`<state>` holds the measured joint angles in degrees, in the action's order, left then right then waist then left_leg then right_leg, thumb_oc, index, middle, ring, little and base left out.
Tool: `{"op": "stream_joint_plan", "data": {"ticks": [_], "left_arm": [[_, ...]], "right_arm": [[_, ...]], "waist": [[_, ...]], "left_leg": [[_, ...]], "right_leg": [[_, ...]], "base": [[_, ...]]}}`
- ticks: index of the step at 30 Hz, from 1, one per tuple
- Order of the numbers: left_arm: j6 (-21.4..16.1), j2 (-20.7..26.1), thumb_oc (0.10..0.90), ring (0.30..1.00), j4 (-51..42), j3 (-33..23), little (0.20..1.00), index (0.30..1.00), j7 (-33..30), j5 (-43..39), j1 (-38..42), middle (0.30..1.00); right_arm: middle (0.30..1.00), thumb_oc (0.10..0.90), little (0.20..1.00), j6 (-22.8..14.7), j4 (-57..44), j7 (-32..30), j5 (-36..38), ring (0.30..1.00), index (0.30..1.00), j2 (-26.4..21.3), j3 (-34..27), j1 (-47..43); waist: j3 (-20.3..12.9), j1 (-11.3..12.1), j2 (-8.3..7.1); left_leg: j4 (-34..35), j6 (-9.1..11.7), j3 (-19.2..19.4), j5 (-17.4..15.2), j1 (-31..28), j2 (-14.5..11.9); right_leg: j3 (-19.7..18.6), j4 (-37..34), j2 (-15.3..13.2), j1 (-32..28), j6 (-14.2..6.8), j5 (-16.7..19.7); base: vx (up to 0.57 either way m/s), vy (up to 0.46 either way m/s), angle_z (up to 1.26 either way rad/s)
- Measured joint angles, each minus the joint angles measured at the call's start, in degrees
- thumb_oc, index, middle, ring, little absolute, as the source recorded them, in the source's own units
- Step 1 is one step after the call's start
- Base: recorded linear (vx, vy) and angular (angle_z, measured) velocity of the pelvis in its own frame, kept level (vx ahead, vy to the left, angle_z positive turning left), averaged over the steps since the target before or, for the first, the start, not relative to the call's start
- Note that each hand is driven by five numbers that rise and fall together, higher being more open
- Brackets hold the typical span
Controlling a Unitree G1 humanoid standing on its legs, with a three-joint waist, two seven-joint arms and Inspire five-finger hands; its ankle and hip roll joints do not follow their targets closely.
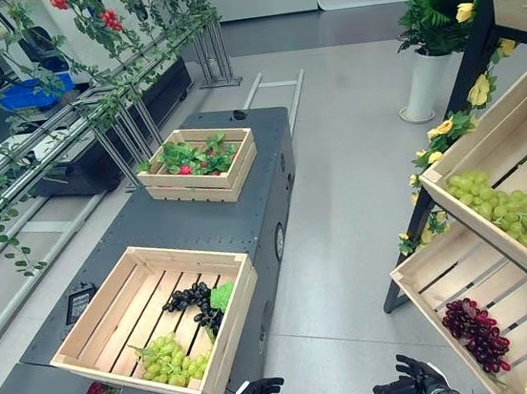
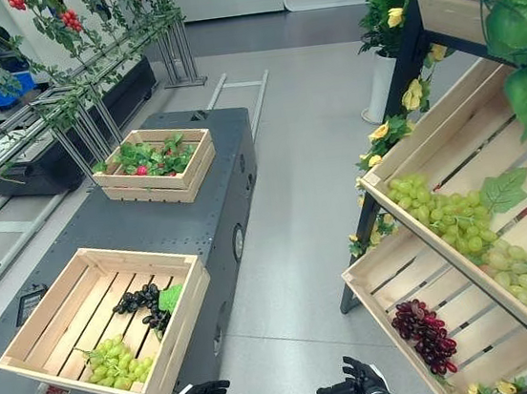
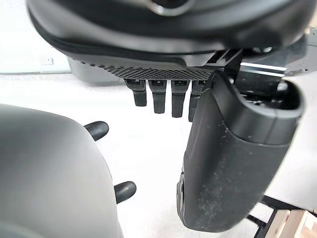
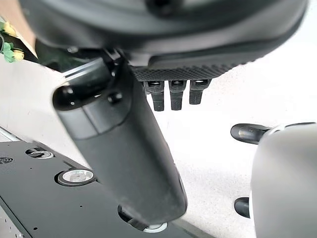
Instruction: Pick up the fruits from the basket on one side to the basket on the other side
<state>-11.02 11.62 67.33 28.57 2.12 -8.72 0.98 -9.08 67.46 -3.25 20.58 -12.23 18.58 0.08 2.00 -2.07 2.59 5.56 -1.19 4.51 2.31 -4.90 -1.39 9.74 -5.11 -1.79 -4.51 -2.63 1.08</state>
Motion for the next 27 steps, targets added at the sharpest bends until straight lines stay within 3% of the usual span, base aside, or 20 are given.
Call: {"op": "stream_joint_plan", "data": {"ticks": [8,13,17,20,23,27], "left_arm": [[-3.83,0.66,0.800,0.900,-2.05,4.97,0.900,0.900,-2.15,8.36,0.73,0.900],[-7.07,1.62,0.800,0.900,-10.11,4.13,0.900,0.900,-1.61,2.91,-1.20,0.900],[-8.90,6.23,0.800,0.900,-29.30,-1.47,0.900,0.900,-6.57,1.15,-3.72,0.900],[-10.62,9.82,0.800,0.900,-40.62,-9.50,0.900,0.900,-12.51,2.67,-3.93,0.900],[-11.23,15.47,0.800,0.900,-46.02,-18.57,0.900,0.900,-20.25,9.64,-3.26,0.900],[-10.77,23.98,0.800,0.900,-45.58,-23.79,0.900,0.900,-28.50,16.76,-3.08,0.900]], "right_arm": [[0.900,0.800,0.900,0.00,-0.01,0.00,-0.02,0.900,0.900,-0.11,0.69,-0.40],[0.900,0.800,0.900,0.40,-2.69,-0.02,0.06,0.900,0.900,-0.87,0.82,0.23],[0.900,0.800,0.900,1.48,-13.87,-0.28,0.09,0.900,0.900,-2.79,0.74,3.89],[0.900,0.800,0.900,1.61,-17.77,-0.98,0.02,0.900,0.900,-3.38,-0.10,5.12],[0.900,0.800,0.900,1.71,-21.05,-1.82,-0.08,0.900,0.900,-5.08,-0.32,5.93],[0.900,0.800,0.900,1.38,-26.33,-1.76,-0.06,0.900,0.900,-7.75,-0.29,7.33]], "waist": [[0.44,0.08,0.64],[1.42,0.32,1.03],[2.96,1.22,1.18],[3.09,1.36,1.17],[3.30,1.48,1.64],[3.63,1.51,2.42]], "left_leg": [[0.00,0.19,-0.50,0.15,0.12,0.05],[0.00,0.31,-0.78,0.27,-0.06,0.12],[0.00,0.43,-1.34,0.40,-0.02,0.13],[0.01,0.48,-2.17,0.44,0.06,0.15],[0.02,0.39,-2.55,0.33,-0.16,0.26],[-0.01,0.27,-2.62,0.29,-0.37,0.50]], "right_leg": [[0.26,-0.01,-0.01,0.00,-0.12,0.06],[0.47,0.00,-0.08,0.00,-0.15,0.07],[1.01,0.00,-0.10,-0.19,-0.16,0.09],[1.78,0.00,-0.10,-0.53,-0.13,0.02],[2.15,-0.09,-0.24,-1.10,-0.27,-0.35],[2.22,-0.23,-0.53,-1.10,-0.44,-0.40]], "base": [[0.00,0.000,0.00],[0.02,0.033,0.02],[0.03,0.040,0.07],[0.06,0.057,0.12],[0.08,0.093,0.08],[0.07,0.140,0.03]]}}
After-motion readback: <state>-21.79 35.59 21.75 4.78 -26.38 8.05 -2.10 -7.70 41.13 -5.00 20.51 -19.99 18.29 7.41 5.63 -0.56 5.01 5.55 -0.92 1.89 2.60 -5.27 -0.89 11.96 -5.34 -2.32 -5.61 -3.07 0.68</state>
